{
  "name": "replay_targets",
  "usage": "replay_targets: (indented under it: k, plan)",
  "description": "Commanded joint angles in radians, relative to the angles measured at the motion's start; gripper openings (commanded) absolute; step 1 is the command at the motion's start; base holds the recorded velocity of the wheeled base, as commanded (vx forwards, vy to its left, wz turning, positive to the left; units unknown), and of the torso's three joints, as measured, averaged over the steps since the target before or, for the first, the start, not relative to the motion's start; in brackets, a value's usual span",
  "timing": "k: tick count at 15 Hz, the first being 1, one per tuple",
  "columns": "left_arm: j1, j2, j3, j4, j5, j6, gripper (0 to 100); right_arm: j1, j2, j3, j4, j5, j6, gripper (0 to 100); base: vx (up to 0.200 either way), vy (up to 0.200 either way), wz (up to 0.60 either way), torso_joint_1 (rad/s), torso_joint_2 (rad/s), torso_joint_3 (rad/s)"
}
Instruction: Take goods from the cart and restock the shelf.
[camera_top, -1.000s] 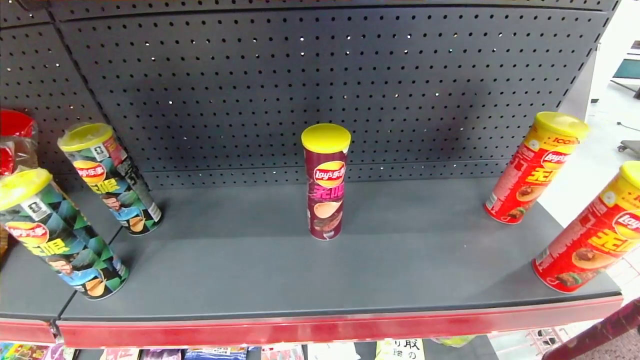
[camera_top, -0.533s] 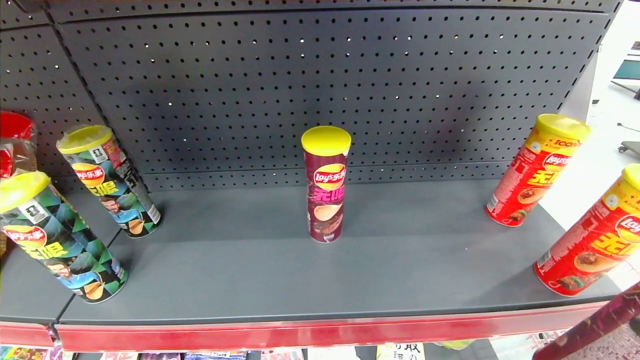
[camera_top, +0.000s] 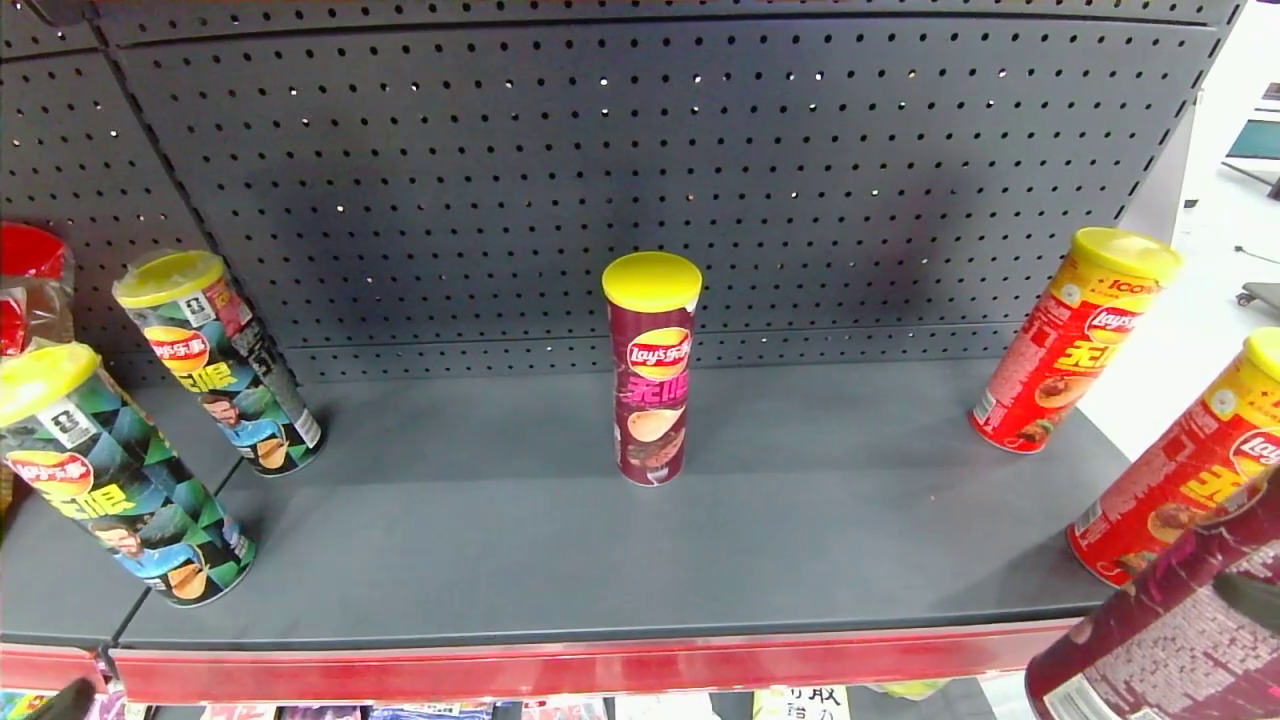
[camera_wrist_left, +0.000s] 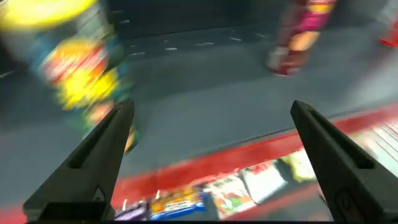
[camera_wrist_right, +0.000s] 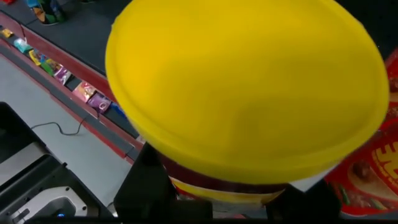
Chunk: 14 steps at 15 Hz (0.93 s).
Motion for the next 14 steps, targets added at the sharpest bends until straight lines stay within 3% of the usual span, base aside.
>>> replay_targets:
  k: [1, 3, 6, 7, 8, 9, 10, 14]
  plan:
    - [-0.135, 0.601, -0.237, -0.091, -0.208, 0.194, 100, 0.001, 0.036, -0.002, -0.019, 0.0, 0.001, 0, 0.0, 0.0, 0.0, 0.0, 0.0, 0.0]
    - [-0.203, 0.779, -0.319, -0.164, -0.235, 0.213, 100, 0.0, 0.038, -0.001, -0.032, -0.001, 0.001, 0, 0.0, 0.0, 0.0, 0.0, 0.0, 0.0]
    - [-0.283, 0.926, -0.403, -0.182, -0.257, 0.222, 100, -0.002, 0.032, -0.001, -0.032, -0.004, 0.002, 0, 0.0, 0.0, 0.0, 0.0, 0.0, 0.0]
    - [-0.298, 0.972, -0.431, -0.184, -0.271, 0.245, 100, -0.003, 0.03, -0.001, -0.034, -0.006, 0.004, 0, 0.0, 0.0, 0.0, 0.0, 0.0, 0.0]
    - [-0.3, 1.012, -0.461, -0.184, -0.277, 0.276, 100, -0.003, 0.03, -0.001, -0.034, -0.006, 0.004, 0, 0.0, 0.0, 0.0, 0.0, 0.0, 0.0]
    - [-0.3, 1.012, -0.461, -0.184, -0.277, 0.276, 100, -0.003, 0.03, -0.001, -0.034, -0.006, 0.004, 0, 0.0, 0.0, 0.0, 0.0, 0.0, 0.0]
    - [-0.303, 1.093, -0.543, -0.184, -0.315, 0.322, 100, -0.003, 0.029, 0.002, -0.034, -0.006, 0.004, 0, 0.0, 0.0, 0.0, 0.0, 0.0, 0.0]
    - [-0.321, 1.191, -0.685, -0.182, -0.324, 0.325, 100, -0.003, 0.032, 0.002, -0.032, -0.007, 0.004, 0, 0.0, 0.0, 0.0, 0.0, 0.0, 0.0]
